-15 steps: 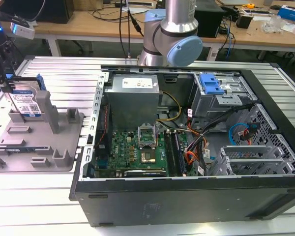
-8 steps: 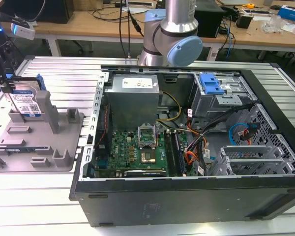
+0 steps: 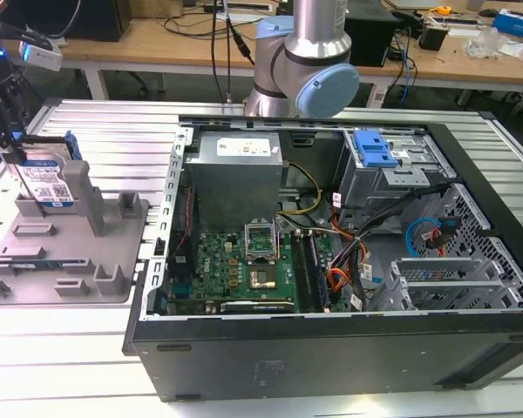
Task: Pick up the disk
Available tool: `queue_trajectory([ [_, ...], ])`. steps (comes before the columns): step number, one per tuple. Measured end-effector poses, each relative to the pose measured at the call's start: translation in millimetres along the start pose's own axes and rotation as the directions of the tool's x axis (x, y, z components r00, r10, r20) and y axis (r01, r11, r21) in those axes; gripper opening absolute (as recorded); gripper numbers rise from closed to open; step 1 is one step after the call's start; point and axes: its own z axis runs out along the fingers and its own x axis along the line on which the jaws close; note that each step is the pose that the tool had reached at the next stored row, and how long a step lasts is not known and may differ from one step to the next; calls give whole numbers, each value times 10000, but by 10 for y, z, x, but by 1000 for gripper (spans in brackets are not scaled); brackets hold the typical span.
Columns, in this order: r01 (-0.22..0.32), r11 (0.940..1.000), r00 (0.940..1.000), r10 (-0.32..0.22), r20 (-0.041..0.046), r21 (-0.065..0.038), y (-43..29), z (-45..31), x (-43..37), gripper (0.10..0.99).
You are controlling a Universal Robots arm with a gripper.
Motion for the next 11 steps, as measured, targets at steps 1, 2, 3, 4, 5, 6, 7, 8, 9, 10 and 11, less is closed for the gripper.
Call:
queue_trajectory([
  [1,0,10000,10000,0,0,0,0,0,0,365],
  [2,0,10000,10000,0,0,0,0,0,0,365],
  [3,0,10000,10000,0,1,1,0,-1,0,365],
  [4,0,10000,10000,0,2,4,0,-4,0,365],
  [5,0,10000,10000,0,3,5,0,-15,0,365],
  [6,0,10000,10000,0,2,2,1,-27,0,365],
  [7,0,10000,10000,0,1,1,1,-45,0,365],
  [8,-1,10000,10000,1,1,1,2,-61,1,365],
  [9,-1,10000,10000,1,0,0,3,-83,1,365],
  [10,0,10000,10000,0,0,0,3,-103,1,365],
  [11,0,10000,10000,0,1,1,4,-149,2,365],
])
